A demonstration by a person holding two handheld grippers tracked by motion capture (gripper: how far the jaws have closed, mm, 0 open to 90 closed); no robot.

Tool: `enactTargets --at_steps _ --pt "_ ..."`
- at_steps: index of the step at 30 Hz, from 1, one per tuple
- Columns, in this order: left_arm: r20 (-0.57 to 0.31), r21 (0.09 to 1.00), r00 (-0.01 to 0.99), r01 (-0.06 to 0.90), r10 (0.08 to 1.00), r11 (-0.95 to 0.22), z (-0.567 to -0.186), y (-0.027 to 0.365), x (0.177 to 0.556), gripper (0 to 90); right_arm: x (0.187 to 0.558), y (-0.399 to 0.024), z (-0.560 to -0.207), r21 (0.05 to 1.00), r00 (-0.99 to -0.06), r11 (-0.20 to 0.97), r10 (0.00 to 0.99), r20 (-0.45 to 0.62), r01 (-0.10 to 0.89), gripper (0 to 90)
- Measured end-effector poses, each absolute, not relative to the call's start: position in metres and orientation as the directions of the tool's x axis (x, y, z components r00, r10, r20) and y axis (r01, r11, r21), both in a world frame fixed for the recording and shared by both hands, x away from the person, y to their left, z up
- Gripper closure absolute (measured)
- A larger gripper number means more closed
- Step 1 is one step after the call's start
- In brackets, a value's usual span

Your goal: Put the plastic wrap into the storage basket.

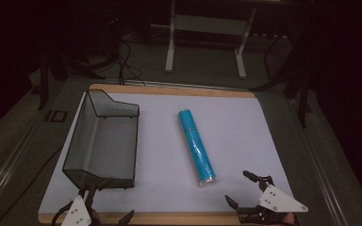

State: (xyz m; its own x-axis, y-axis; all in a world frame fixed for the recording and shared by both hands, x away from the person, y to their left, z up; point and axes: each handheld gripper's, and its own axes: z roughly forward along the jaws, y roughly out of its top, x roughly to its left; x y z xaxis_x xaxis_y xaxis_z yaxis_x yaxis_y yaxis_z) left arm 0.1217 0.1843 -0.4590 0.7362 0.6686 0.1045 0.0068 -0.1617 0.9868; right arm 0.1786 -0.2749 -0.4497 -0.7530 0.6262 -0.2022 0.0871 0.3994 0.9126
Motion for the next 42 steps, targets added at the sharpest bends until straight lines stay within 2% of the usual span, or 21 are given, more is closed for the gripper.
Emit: enactTargets --at_steps 5,8,17,24,32,42 --pt "0.105 0.987 0.738 0.005 0.666 -0.160 -0.459 0.184 0.122 3.3 0.178 -0.274 -0.449 0.913 -0.752 0.398 0.627 -0.205 0.083 11.2" --pt "0.107 0.987 0.739 0.002 0.666 -0.160 -0.459 0.184 0.121 3.3 0.177 -0.272 -0.446 0.916 -0.774 0.387 0.610 -0.170 0.104 11.1" --pt "0.112 0.987 0.744 -0.005 0.659 -0.163 -0.459 0.183 0.120 3.3 0.170 -0.261 -0.436 0.902 -0.783 0.428 0.578 -0.230 0.051 11.1" --pt "0.113 0.988 0.746 -0.012 0.656 -0.157 -0.458 0.183 0.118 3.3 0.174 -0.250 -0.426 0.886 -0.782 0.461 0.572 -0.249 0.055 11.2" --pt "0.086 0.989 0.759 0.016 0.645 -0.150 -0.458 0.183 0.118 3.3 0.192 -0.242 -0.413 0.899 -0.791 0.432 0.573 -0.212 0.072 11.3" --pt "0.098 0.988 0.757 0.003 0.646 -0.154 -0.458 0.182 0.118 3.3 0.213 -0.227 -0.399 0.907 -0.763 0.416 0.604 -0.230 0.056 11.4"
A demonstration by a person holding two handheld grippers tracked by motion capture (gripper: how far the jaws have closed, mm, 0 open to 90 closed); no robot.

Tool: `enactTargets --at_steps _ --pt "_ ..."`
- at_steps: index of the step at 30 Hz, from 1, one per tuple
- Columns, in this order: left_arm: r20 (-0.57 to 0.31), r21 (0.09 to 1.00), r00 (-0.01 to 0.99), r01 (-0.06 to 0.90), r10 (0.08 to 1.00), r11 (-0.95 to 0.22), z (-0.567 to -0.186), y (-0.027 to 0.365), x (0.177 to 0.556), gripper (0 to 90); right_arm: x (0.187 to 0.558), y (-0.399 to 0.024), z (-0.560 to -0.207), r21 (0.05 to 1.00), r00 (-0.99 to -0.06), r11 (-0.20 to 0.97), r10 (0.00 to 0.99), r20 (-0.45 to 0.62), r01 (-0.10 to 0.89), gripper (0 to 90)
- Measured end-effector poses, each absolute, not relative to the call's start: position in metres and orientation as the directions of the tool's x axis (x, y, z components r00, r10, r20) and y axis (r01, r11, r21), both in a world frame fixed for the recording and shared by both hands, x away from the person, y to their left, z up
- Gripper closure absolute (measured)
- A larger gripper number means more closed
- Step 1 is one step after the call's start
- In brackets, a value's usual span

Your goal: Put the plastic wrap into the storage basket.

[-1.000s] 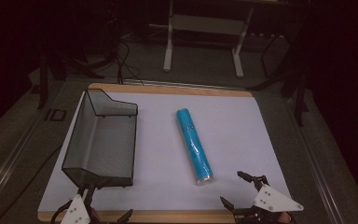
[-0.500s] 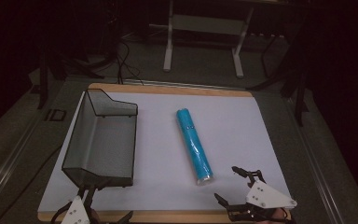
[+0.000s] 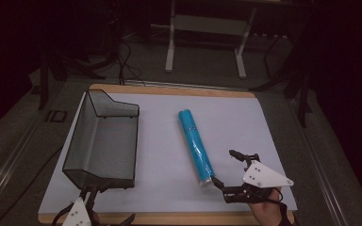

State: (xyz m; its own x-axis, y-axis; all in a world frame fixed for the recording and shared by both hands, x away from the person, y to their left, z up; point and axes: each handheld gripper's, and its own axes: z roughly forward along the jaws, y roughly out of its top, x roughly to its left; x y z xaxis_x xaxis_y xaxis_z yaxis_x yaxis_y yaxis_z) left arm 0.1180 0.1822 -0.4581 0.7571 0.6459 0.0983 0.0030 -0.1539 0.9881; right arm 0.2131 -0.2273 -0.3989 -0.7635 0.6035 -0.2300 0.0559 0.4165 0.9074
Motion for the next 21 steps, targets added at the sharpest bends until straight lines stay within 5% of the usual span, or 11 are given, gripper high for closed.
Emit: enactTargets --at_steps 21 --pt "0.098 0.987 0.757 0.007 0.646 -0.159 -0.459 0.182 0.119 3.3 0.272 -0.193 -0.399 0.881 -0.747 0.446 0.638 -0.187 0.160 11.2"
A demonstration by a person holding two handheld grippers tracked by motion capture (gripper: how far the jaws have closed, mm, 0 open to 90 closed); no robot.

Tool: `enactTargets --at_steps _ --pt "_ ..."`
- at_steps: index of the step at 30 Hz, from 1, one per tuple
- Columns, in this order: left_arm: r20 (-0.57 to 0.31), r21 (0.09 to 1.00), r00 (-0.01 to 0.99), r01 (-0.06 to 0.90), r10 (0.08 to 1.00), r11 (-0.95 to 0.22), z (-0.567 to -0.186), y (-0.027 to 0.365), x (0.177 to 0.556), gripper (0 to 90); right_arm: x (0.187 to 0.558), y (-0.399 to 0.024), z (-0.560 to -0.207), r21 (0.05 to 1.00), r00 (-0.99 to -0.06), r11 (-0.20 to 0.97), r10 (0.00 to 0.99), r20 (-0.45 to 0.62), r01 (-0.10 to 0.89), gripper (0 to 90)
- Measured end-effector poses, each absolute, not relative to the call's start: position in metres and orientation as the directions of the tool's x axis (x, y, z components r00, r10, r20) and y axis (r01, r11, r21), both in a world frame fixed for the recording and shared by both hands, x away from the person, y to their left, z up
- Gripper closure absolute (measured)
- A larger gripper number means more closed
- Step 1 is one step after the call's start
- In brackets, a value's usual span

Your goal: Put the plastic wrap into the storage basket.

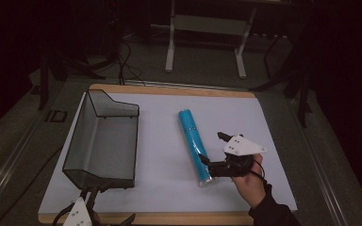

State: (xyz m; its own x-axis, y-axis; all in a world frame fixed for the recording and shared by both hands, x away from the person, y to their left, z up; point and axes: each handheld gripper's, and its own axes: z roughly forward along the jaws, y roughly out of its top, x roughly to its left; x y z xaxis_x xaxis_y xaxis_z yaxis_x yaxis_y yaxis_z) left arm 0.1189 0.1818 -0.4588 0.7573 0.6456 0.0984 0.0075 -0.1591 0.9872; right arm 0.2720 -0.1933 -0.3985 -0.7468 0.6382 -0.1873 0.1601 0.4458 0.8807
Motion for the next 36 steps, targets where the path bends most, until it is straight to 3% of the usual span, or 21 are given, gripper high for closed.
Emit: enactTargets --at_steps 14,22,36 --pt "0.099 0.986 0.761 0.010 0.642 -0.165 -0.459 0.181 0.119 3.3 0.311 -0.178 -0.409 0.841 -0.689 0.435 0.717 -0.109 0.320 9.3" --pt "0.095 0.987 0.766 0.013 0.636 -0.163 -0.459 0.181 0.119 3.3 0.339 -0.168 -0.421 0.767 -0.643 0.440 0.765 -0.047 0.467 9.3" --pt "0.091 0.986 0.777 0.018 0.623 -0.166 -0.460 0.181 0.119 3.3 0.373 -0.149 -0.440 0.635 -0.583 0.457 0.812 -0.013 0.623 9.4"
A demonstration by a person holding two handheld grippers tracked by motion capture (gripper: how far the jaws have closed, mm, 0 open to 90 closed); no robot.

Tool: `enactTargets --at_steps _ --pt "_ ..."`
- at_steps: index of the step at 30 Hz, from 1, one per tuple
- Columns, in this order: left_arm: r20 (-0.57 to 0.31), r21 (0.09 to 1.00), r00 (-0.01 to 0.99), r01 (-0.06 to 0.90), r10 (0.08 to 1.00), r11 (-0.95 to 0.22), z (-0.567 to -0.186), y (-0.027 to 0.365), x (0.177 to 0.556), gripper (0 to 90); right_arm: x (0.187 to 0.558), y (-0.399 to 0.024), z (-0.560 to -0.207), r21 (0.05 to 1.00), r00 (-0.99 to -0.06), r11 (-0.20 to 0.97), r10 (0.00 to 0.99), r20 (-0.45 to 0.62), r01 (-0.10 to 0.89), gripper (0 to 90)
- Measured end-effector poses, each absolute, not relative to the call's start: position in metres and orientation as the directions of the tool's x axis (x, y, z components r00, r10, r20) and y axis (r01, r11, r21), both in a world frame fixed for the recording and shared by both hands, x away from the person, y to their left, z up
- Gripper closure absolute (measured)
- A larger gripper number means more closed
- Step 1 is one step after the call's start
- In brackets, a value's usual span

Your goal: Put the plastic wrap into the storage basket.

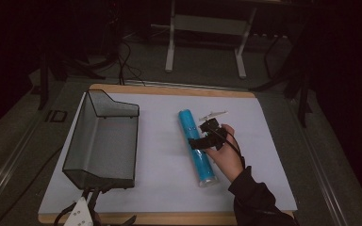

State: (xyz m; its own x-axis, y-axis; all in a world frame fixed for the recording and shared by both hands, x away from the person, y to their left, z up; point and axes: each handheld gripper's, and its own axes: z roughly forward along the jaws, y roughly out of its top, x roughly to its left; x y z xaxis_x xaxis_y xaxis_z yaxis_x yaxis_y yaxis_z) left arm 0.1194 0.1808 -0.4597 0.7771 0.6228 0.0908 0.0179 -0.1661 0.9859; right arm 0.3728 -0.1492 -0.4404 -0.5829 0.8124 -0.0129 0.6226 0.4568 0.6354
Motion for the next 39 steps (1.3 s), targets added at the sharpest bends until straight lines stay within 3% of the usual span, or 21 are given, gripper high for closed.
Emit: enactTargets --at_steps 15,26,39 --pt "0.090 0.986 0.783 0.019 0.616 -0.168 -0.460 0.181 0.119 3.3 0.401 -0.135 -0.464 0.505 -0.523 0.442 0.852 0.023 0.742 9.4" --pt "0.093 0.985 0.786 0.019 0.611 -0.173 -0.460 0.181 0.119 3.3 0.420 -0.127 -0.486 0.315 -0.464 0.425 0.884 0.058 0.849 10.4" --pt "0.096 0.984 0.786 0.017 0.611 -0.176 -0.460 0.180 0.119 3.3 0.431 -0.119 -0.497 0.221 -0.439 0.414 0.895 0.078 0.883 20.9"
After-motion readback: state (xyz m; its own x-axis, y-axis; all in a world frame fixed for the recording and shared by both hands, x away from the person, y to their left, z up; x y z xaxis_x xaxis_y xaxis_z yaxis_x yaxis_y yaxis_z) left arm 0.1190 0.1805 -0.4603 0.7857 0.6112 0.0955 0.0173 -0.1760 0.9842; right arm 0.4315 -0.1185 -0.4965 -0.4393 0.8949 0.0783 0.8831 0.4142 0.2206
